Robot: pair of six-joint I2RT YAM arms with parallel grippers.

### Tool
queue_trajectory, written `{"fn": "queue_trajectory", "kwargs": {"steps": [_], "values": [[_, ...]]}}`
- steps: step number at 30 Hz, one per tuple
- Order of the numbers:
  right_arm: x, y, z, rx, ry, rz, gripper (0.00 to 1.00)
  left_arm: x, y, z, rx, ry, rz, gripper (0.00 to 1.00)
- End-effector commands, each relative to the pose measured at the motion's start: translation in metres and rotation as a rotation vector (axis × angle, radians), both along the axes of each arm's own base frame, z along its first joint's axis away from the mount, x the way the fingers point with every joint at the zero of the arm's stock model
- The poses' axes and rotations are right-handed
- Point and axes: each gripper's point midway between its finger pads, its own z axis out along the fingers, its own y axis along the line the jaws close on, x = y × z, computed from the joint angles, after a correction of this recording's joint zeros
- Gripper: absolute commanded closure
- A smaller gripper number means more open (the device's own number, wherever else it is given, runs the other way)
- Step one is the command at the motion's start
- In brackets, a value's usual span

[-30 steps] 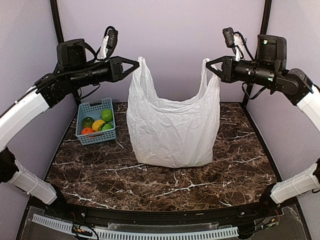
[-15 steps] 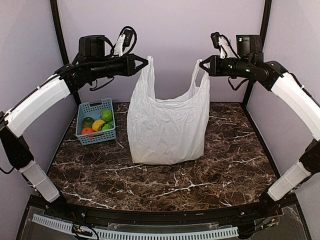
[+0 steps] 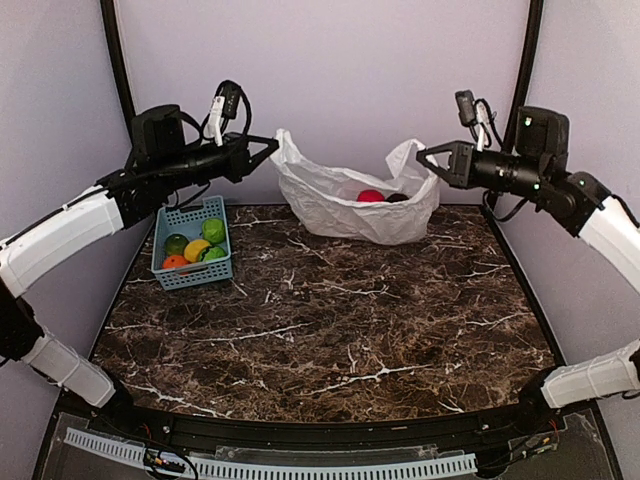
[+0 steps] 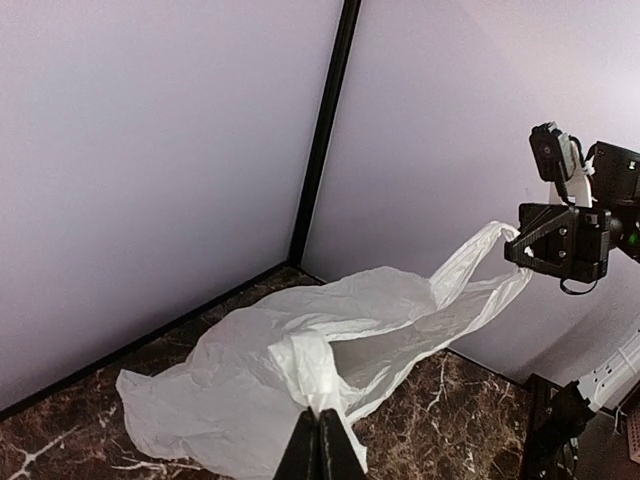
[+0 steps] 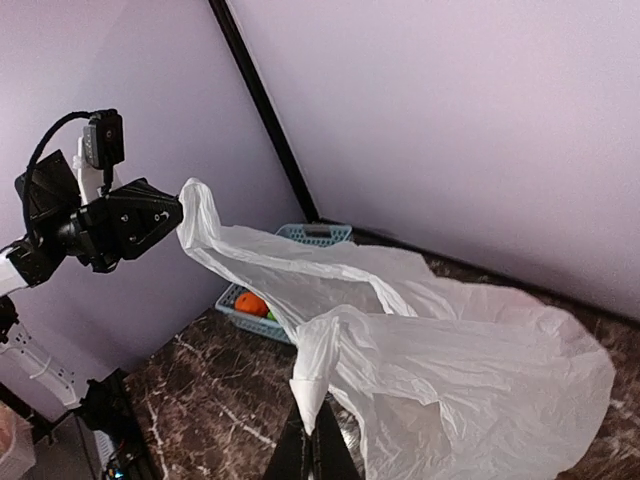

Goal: Untie the knot of the plastic bag and take out the fruit
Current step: Adjust the takeout bag at the center of the board, then open the bag opening for the takeout bag.

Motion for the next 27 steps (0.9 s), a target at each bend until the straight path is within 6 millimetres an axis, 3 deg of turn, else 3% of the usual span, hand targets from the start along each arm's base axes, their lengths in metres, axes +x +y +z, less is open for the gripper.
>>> {"fn": "queue_trajectory", "kwargs": {"steps": [1,2,3,4,5,6,7,10,15,16,18,21,23,27], "values": [[-0.037,0.017,-0.114,0.037,0.315,0.133,1.00,-0.026,0.000,-0.089,-0.044,0.140,-0.079,0.99],[-0.046,0.020,-0.138,0.025,0.376,0.151,1.00,-0.032,0.001,-0.096,-0.060,0.147,-0.092,0.99],[-0.057,0.024,-0.160,0.008,0.435,0.168,1.00,-0.037,0.003,-0.130,-0.046,0.225,-0.093,0.99],[-0.068,0.027,-0.175,-0.003,0.477,0.190,1.00,-0.042,0.005,-0.135,-0.057,0.229,-0.100,0.99],[-0.078,0.032,-0.187,-0.017,0.510,0.217,1.00,-0.047,0.008,-0.158,-0.045,0.281,-0.096,0.99],[-0.088,0.037,-0.195,-0.028,0.533,0.243,1.00,-0.051,0.011,-0.159,-0.049,0.283,-0.095,0.99],[-0.096,0.040,-0.200,-0.038,0.548,0.267,1.00,-0.056,0.014,-0.174,-0.036,0.313,-0.090,0.99],[-0.119,0.052,-0.205,-0.055,0.574,0.359,1.00,-0.065,0.027,-0.187,-0.018,0.339,-0.044,0.99],[-0.138,0.058,-0.214,-0.092,0.628,0.432,1.00,-0.077,0.046,-0.194,-0.015,0.354,0.013,0.99],[-0.135,0.056,-0.213,-0.105,0.624,0.409,0.94,-0.079,0.049,-0.200,-0.014,0.369,0.027,0.99],[-0.129,0.053,-0.206,-0.122,0.599,0.369,0.74,-0.082,0.056,-0.202,-0.030,0.379,0.056,0.99],[-0.120,0.049,-0.177,-0.103,0.512,0.325,0.45,-0.084,0.069,-0.202,-0.057,0.394,0.115,0.99],[-0.115,0.044,-0.162,-0.096,0.473,0.281,0.32,-0.087,0.075,-0.205,-0.069,0.424,0.137,0.99],[-0.112,0.040,-0.135,-0.065,0.383,0.259,0.17,-0.094,0.079,-0.207,-0.085,0.458,0.139,0.99]]}}
